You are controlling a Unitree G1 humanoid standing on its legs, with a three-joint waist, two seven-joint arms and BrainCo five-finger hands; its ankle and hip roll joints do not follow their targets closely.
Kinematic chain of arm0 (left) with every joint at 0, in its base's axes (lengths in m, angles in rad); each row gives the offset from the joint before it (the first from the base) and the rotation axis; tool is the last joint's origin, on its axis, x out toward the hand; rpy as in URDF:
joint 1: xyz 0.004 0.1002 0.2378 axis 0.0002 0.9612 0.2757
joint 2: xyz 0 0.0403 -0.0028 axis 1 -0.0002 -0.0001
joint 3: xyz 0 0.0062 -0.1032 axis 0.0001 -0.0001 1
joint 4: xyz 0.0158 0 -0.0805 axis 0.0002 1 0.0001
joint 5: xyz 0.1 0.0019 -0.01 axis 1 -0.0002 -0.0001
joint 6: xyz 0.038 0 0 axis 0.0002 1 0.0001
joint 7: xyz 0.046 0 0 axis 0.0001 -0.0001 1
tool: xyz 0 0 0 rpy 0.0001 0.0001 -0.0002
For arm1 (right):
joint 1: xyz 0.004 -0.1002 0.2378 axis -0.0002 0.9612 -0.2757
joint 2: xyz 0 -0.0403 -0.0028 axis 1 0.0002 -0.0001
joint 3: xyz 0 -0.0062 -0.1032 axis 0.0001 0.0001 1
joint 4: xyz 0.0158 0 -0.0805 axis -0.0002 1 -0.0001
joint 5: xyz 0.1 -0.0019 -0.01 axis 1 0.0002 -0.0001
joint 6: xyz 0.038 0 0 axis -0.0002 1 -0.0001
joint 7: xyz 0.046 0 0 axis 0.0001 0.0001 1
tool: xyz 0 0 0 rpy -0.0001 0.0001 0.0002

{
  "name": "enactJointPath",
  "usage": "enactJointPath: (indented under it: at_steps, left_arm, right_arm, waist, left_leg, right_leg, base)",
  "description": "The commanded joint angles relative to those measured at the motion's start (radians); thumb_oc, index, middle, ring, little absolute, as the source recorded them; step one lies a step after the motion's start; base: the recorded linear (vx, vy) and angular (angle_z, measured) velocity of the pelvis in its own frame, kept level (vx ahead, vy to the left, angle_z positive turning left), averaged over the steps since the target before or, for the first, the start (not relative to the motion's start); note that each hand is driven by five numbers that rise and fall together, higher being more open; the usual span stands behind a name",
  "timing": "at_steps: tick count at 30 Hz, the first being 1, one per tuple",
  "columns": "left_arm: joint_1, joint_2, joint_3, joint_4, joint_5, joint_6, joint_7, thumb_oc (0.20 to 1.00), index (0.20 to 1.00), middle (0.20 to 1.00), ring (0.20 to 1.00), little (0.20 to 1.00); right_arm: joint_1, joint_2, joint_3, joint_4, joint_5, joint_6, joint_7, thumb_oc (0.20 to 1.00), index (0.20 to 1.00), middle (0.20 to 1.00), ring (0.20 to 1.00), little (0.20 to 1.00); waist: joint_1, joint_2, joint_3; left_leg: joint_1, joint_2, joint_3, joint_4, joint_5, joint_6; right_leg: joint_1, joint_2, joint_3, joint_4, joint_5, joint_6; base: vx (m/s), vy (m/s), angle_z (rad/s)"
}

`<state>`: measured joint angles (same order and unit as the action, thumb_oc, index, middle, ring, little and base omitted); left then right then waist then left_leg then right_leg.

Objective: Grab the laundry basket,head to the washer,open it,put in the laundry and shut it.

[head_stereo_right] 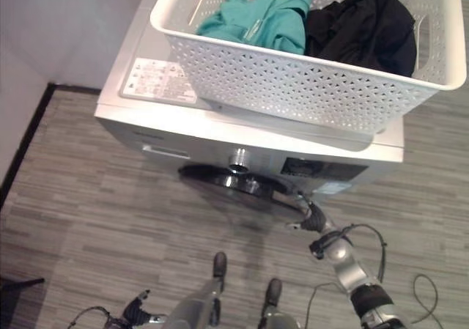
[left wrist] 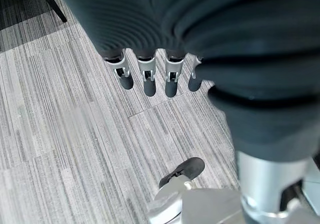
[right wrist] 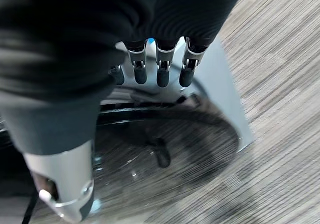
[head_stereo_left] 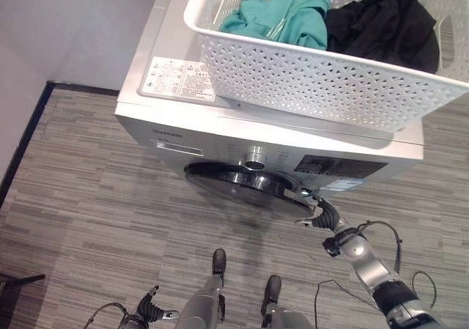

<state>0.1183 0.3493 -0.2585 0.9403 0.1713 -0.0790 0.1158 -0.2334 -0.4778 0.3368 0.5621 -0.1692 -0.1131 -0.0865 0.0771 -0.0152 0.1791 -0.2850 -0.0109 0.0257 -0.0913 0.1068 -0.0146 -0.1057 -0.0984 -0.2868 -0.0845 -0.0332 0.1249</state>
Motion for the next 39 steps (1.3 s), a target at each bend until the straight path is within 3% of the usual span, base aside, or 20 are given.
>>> enactJointPath:
  at_steps: [1, 24, 37, 39]
  left_arm:
    - [-0.021, 0.014, -0.006, 0.032, -0.011, 0.001, 0.039, 1.000, 1.000, 1.000, 1.000, 1.000]
    - [-0.019, 0.022, -0.033, -0.013, -0.045, -0.001, 0.061, 1.000, 1.000, 1.000, 1.000, 1.000]
    - [-0.039, 0.003, -0.052, 0.050, -0.048, 0.016, 0.058, 1.000, 1.000, 1.000, 1.000, 1.000]
    - [-0.038, -0.001, -0.056, 0.045, -0.054, 0.015, 0.058, 1.000, 1.000, 1.000, 1.000, 1.000]
  right_arm:
    - [-0.014, -0.004, 0.020, -0.032, 0.040, -0.042, -0.019, 1.000, 1.000, 1.000, 1.000, 1.000]
    - [-0.146, -0.004, 0.115, 0.069, -0.064, -0.016, -0.065, 1.000, 1.000, 1.000, 1.000, 1.000]
    - [-0.221, 0.037, 0.168, 0.110, -0.053, 0.015, -0.034, 1.000, 1.000, 1.000, 1.000, 1.000]
    - [-0.226, 0.038, 0.169, 0.100, -0.051, 0.016, -0.035, 0.953, 0.953, 0.953, 0.953, 0.953]
  waist:
    - [0.032, -0.018, -0.016]
    - [0.063, -0.010, 0.012]
    - [0.070, 0.031, -0.009]
    - [0.071, 0.035, -0.009]
  left_leg:
    - [0.007, 0.009, -0.035, 0.004, -0.002, -0.050]
    - [-0.053, -0.012, -0.070, 0.004, 0.009, -0.051]
    - [-0.052, -0.015, -0.058, 0.004, 0.009, -0.049]
    - [-0.049, -0.013, -0.055, 0.004, 0.007, -0.049]
  right_leg:
    - [-0.119, -0.069, 0.040, -0.003, 0.173, 0.047]
    - [-0.163, -0.082, 0.034, -0.003, 0.177, 0.047]
    - [-0.170, -0.088, 0.052, -0.003, 0.178, 0.045]
    - [-0.170, -0.087, 0.056, -0.003, 0.175, 0.044]
  base:
    - [0.02, 0.008, 0.14]
    - [0.01, 0.005, 0.03]
    - [0.01, 0.000, -0.05]
    - [0.00, -0.003, -0.03]
